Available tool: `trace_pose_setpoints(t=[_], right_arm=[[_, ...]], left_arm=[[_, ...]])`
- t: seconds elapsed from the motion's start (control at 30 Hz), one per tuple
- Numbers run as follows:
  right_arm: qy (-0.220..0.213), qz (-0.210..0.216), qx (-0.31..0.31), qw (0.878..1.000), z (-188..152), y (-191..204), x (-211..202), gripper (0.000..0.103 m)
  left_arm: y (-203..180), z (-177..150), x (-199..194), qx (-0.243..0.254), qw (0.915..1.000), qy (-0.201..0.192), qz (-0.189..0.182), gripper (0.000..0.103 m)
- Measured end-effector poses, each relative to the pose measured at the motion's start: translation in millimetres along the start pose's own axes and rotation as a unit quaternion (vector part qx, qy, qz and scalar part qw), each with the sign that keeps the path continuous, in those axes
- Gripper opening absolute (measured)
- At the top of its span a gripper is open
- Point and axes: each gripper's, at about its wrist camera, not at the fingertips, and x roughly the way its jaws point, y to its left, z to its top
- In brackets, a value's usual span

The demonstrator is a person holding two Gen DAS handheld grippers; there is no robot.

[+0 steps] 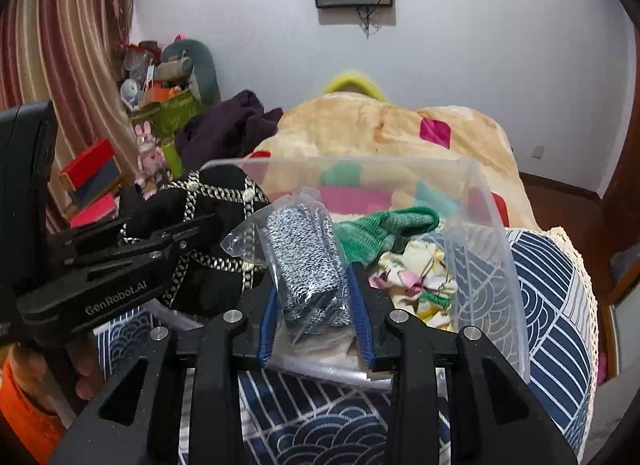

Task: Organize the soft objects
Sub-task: 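Lower the black bag into the box with the left tool while the right tool drops the sock in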

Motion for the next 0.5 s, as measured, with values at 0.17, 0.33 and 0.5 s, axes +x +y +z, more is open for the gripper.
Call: trace_pose_setpoints(t=[0.17,0.33,0.5], right_arm=[[-0.017,-0.005,-0.002,1.0,-3.1,0.3,-19.6,0.048],[-0.052,-0.002,0.0,0.999,-3.4,-1.8,-53.9,0.048],[-0.101,-0.001,0.003,0.995,-4.4,-2.5,-94.9,0.052]], left_arm=[[-5.5,-5.8,-21.7,0.016,0.9998,-0.009,-0.005,0.064],[-12.0,-7.8,-60.0,0.021,0.9988,-0.039,-0.018,0.067],[-25.4,-9.0,-110.7,0.032,0.995,-0.09,-0.028,0.068]])
